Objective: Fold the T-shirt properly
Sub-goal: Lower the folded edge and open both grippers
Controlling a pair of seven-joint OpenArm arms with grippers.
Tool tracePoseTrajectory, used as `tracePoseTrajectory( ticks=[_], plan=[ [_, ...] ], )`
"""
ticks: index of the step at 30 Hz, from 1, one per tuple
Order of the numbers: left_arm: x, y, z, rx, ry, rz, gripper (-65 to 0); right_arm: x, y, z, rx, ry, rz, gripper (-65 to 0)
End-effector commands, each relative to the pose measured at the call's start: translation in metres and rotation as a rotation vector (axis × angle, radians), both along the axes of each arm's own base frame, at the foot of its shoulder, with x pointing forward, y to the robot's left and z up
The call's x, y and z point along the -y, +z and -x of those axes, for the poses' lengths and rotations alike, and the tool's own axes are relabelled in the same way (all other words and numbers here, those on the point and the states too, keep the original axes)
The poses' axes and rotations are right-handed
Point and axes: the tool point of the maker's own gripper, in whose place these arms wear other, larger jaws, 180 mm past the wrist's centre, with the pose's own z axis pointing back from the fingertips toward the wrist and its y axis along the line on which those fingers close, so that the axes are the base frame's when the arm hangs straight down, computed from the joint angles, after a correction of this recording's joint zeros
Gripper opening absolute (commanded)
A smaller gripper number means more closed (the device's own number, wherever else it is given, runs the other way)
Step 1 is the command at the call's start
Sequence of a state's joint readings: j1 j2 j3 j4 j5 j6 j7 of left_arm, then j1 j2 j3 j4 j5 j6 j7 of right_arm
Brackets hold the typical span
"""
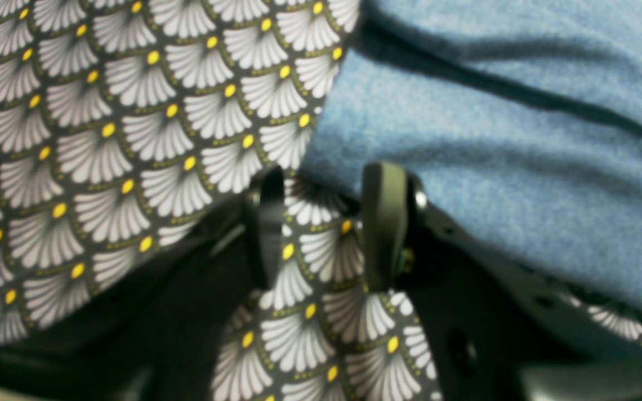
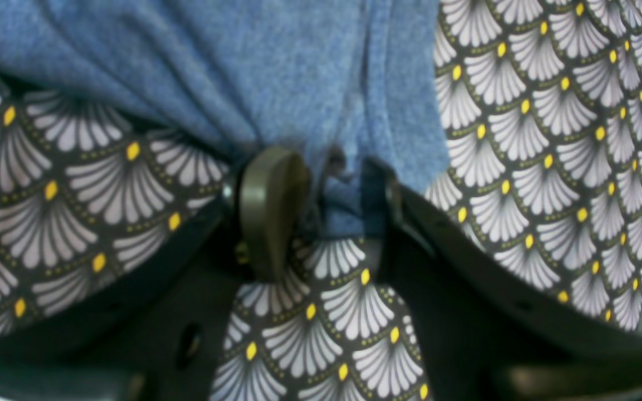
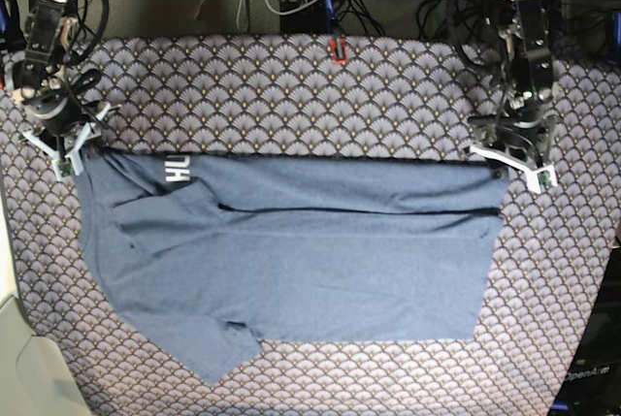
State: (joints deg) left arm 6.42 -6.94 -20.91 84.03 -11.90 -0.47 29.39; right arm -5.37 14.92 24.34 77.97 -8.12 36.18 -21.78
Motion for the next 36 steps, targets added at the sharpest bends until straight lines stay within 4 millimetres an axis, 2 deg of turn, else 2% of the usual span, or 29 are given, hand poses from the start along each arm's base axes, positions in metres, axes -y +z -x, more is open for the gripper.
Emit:
tracePoseTrajectory(
  ticks=[1,4,12,17,24,27,29,32,33,36],
  plan=[
    [-0.005,0.019,-0.014,0.063,-0.004,-0.025,-41.5,0.006,0.007,-0.004,0.01,0.003,0.017,-41.2],
    [-0.005,0.019,-0.017,0.067,-0.002,-0.019,-41.5,0.006,0.007,-0.004,0.01,0.003,0.017,-41.2],
    [-0.007,-0.003,-0.027,0.014,0.017,0.015,-41.5,0.006,0.006,-0.003,0.007,0.003,0.017,-41.2],
    [-0.006,-0.006,-0.033,0.01,0.02,0.024,-41.5,0.006,0.005,-0.002,0.005,0.003,0.017,-41.3],
    [-0.002,-0.011,-0.029,0.0,0.023,0.041,-42.0,0.006,0.005,-0.002,0.005,0.003,0.017,-41.3],
    [-0.003,-0.021,-0.024,-0.025,0.028,0.047,-42.4,0.006,0.005,-0.002,0.005,0.003,0.017,-41.4],
    [-0.003,-0.026,-0.021,-0.04,0.031,0.052,-48.2,0.006,0.005,-0.002,0.005,0.003,0.017,-41.4],
    [-0.002,-0.033,-0.018,-0.058,0.034,0.059,-63.4,0.006,0.005,-0.002,0.005,0.003,0.017,-41.4],
    [-0.003,-0.034,-0.017,-0.062,0.036,0.06,-65.0,0.006,0.005,-0.002,0.005,0.003,0.017,-41.4],
    [-0.002,-0.037,-0.015,-0.068,0.035,0.061,-64.2,0.006,0.005,-0.002,0.005,0.003,0.019,-41.9]
  ],
)
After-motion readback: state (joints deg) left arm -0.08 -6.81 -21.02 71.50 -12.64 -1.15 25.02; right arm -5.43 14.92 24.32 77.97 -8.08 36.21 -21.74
